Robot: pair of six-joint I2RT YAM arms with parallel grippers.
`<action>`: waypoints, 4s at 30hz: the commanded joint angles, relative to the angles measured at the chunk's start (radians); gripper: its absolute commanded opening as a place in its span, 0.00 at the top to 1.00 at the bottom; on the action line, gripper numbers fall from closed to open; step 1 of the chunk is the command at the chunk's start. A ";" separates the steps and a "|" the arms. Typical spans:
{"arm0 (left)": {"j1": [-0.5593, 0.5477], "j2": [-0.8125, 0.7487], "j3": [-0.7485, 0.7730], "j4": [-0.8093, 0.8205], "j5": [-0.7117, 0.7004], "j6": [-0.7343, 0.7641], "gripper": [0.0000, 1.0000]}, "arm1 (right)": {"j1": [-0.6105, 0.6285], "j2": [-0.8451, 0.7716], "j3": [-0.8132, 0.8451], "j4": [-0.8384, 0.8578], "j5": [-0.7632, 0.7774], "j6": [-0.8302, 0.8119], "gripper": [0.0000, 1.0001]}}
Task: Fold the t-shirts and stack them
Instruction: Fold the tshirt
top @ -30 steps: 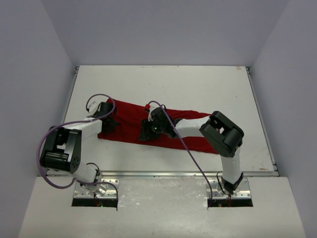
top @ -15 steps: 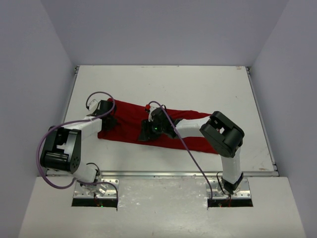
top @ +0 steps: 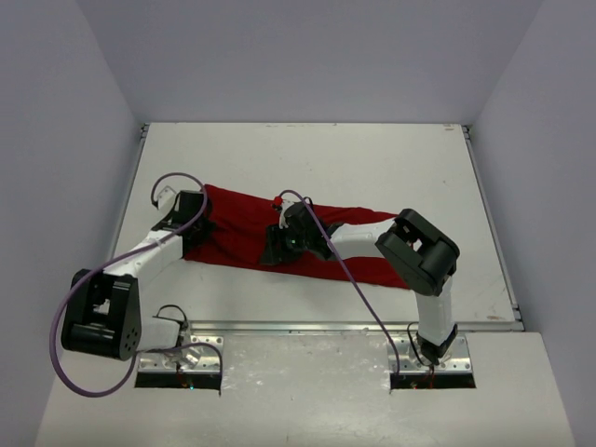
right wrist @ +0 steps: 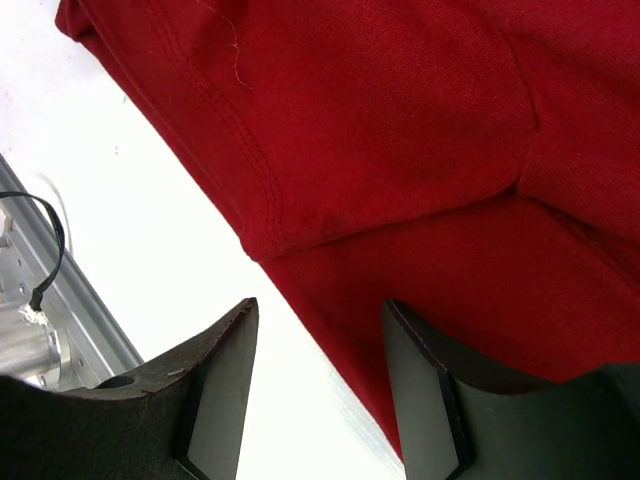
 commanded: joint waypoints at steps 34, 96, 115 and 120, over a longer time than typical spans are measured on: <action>-0.165 -0.124 -0.041 -0.131 -0.073 -0.172 0.36 | -0.160 0.070 0.402 -0.635 0.280 -0.279 0.44; -0.174 0.570 0.963 -0.223 -0.067 0.191 0.00 | -0.324 -0.469 -0.046 -0.536 0.009 0.004 0.20; -0.781 -0.159 -0.220 0.041 0.123 -0.288 0.30 | -0.507 -0.800 -0.602 -0.540 -0.241 -0.114 0.29; -0.882 -0.055 -0.247 0.134 0.167 -0.345 0.42 | -0.504 -0.809 -0.707 -0.453 -0.294 -0.078 0.39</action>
